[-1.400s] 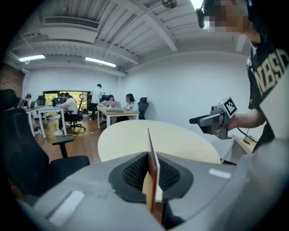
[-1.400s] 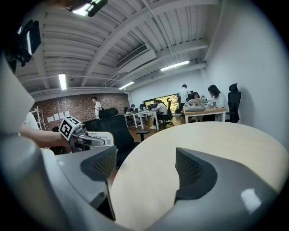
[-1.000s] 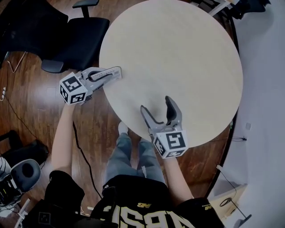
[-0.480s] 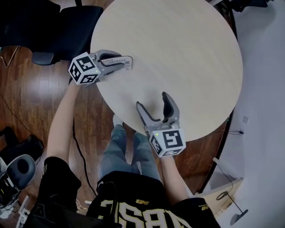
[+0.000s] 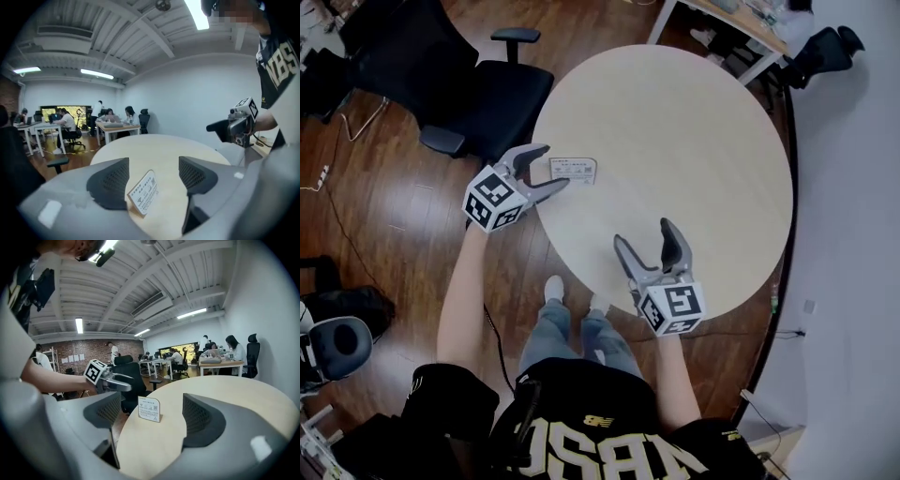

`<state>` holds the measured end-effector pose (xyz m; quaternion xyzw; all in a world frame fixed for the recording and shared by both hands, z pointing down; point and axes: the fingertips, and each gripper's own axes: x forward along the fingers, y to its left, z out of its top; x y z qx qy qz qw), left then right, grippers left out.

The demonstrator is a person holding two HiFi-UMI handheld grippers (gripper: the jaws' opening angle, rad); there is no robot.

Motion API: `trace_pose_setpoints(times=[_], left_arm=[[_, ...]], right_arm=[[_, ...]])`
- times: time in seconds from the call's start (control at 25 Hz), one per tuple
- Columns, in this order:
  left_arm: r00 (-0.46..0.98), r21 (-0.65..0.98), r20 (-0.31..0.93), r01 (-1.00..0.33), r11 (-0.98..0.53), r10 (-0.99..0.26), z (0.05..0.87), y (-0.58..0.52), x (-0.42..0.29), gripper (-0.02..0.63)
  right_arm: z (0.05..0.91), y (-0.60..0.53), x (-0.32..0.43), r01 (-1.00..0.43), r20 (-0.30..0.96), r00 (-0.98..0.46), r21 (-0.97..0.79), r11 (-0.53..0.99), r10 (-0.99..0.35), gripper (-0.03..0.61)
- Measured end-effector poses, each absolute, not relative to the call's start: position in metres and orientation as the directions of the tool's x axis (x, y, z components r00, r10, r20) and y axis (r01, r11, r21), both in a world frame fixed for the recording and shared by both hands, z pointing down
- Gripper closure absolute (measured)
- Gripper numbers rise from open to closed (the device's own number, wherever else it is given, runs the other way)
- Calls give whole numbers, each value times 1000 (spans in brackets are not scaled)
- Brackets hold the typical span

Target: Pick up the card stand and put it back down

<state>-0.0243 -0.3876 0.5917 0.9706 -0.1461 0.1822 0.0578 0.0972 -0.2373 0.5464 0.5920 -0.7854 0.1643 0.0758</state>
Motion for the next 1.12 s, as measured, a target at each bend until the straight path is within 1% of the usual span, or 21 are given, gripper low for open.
trace_pose_setpoints(times=[0.16, 0.32, 0.4, 0.48, 0.52, 0.6, 0.68, 0.84, 0.92, 1.0, 1.08, 1.12], left_arm=[[858, 69, 191, -496, -866, -476, 508, -339, -51, 264], [773, 77, 88, -634, -770, -628, 455, -267, -59, 284], [688, 51, 84, -726, -686, -721, 446, -237, -66, 296], [559, -11, 128, -825, -565, -819, 445, -217, -81, 337], [507, -37, 144, -855, -517, -850, 444, -207, -86, 337], [472, -59, 141, -873, -483, -870, 437, -183, -90, 337], [488, -59, 114, -866, -496, -866, 427, -160, -89, 345], [536, -81, 92, -836, -542, -839, 430, -116, -84, 344], [575, -94, 80, -809, -581, -814, 430, -84, -84, 327], [606, -78, 48, -791, -607, -794, 425, -59, -87, 322], [607, -21, 22, -794, -608, -794, 426, -41, -92, 322], [598, -5, 17, -801, -598, -801, 429, -33, -96, 324]], right_arm=[[497, -241, 100, -934, 207, -345, -167, 315, -915, 166], [456, -224, 83, -906, 125, -414, -150, 396, -901, 166], [447, -209, 76, -893, 111, -443, -141, 427, -890, 166], [438, -196, 73, -893, 108, -440, -155, 422, -891, 166], [434, -189, 73, -899, 115, -425, -168, 404, -898, 166], [426, -172, 72, -911, 138, -397, -176, 372, -907, 166], [415, -155, 68, -919, 130, -385, -146, 367, -913, 166], [390, -109, 69, -927, 28, -361, -118, 356, -932, 174], [381, -73, 62, -935, 4, -348, -77, 347, -937, 204], [381, -43, 53, -954, 17, -300, -24, 300, -954, 207], [397, -17, 46, -972, 67, -233, -18, 233, -970, 198], [407, -5, 40, -975, 95, -221, -24, 219, -971, 160]])
